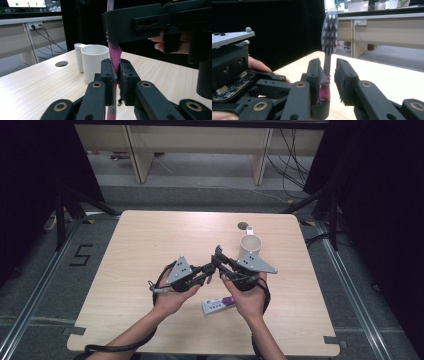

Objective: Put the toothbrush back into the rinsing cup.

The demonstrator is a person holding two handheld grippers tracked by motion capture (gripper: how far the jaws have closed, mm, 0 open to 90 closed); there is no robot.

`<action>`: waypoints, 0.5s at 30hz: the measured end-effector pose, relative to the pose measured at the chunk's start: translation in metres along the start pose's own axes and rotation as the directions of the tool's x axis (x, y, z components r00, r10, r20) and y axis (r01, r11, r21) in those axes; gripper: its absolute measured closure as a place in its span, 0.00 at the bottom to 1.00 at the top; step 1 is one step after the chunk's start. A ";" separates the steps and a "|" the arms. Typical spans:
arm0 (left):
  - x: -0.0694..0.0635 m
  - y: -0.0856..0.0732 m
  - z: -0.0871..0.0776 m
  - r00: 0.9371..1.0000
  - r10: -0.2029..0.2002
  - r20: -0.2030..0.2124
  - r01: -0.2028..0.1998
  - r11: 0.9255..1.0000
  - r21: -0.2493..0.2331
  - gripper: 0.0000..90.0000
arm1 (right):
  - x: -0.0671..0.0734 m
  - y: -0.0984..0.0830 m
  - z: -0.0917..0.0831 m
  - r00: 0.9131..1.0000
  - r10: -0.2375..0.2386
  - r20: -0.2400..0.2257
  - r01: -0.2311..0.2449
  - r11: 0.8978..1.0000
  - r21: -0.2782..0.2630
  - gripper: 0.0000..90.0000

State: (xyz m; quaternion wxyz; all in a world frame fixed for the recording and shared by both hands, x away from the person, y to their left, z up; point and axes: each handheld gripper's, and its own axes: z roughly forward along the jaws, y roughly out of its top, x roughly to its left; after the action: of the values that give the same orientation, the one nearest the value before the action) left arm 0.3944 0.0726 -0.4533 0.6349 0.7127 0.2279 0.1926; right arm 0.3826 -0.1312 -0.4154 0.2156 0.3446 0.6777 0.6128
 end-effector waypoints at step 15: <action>-0.001 0.002 0.003 0.999 0.036 0.024 -0.036 0.999 0.011 0.78 | 0.002 0.004 -0.001 1.000 -0.014 0.027 0.014 1.000 0.008 0.93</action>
State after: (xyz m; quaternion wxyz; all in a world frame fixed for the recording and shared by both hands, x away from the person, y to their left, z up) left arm 0.3955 0.0696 -0.4511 0.6296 0.7227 0.2085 0.1944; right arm 0.3809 -0.1306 -0.4113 0.2276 0.3489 0.6794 0.6041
